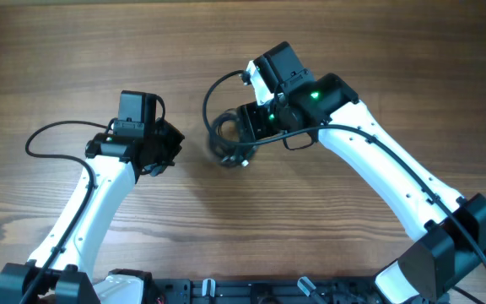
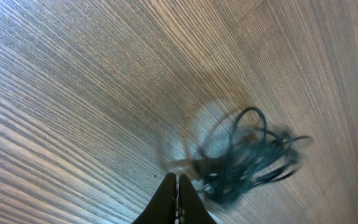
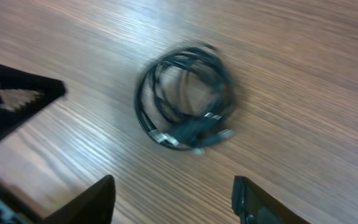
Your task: Untangle cables
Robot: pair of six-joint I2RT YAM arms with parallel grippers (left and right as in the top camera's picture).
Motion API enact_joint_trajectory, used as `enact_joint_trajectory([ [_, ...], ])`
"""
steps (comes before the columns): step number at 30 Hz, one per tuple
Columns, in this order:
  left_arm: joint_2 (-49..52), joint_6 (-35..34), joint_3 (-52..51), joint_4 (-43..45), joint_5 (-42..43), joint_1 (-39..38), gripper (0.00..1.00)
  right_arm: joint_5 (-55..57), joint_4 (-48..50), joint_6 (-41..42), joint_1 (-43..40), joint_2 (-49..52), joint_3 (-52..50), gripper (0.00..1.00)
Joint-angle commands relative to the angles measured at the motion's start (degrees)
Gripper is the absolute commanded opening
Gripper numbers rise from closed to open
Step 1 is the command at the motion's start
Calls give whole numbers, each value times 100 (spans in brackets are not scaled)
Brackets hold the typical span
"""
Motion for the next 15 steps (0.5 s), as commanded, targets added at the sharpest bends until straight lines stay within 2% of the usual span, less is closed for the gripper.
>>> enact_joint_trajectory([
  [1, -42, 96, -26, -11, 240, 20, 10, 1167, -219, 852, -120, -24, 76, 60],
  [2, -39, 96, -26, -11, 260, 20, 20, 1357, -278, 1132, -170, -24, 76, 61],
  [3, -35, 96, -26, -11, 260, 20, 26, 1425, -306, 1322, -251, -24, 76, 61],
  [7, -9, 101, -26, 20, 153, 20, 40, 763, -229, 1246, -516, -24, 74, 67],
  [9, 87, 118, -26, 151, 90, 20, 40, 409, -229, 999, -522, 4, 66, 66],
  [13, 459, 118, -26, 315, 136, 20, 29, 262, -227, 962, -501, 138, 4, 57],
  [15, 710, 118, -26, 341, 245, 9, 28, 245, -192, 1073, -501, 306, -4, 54],
])
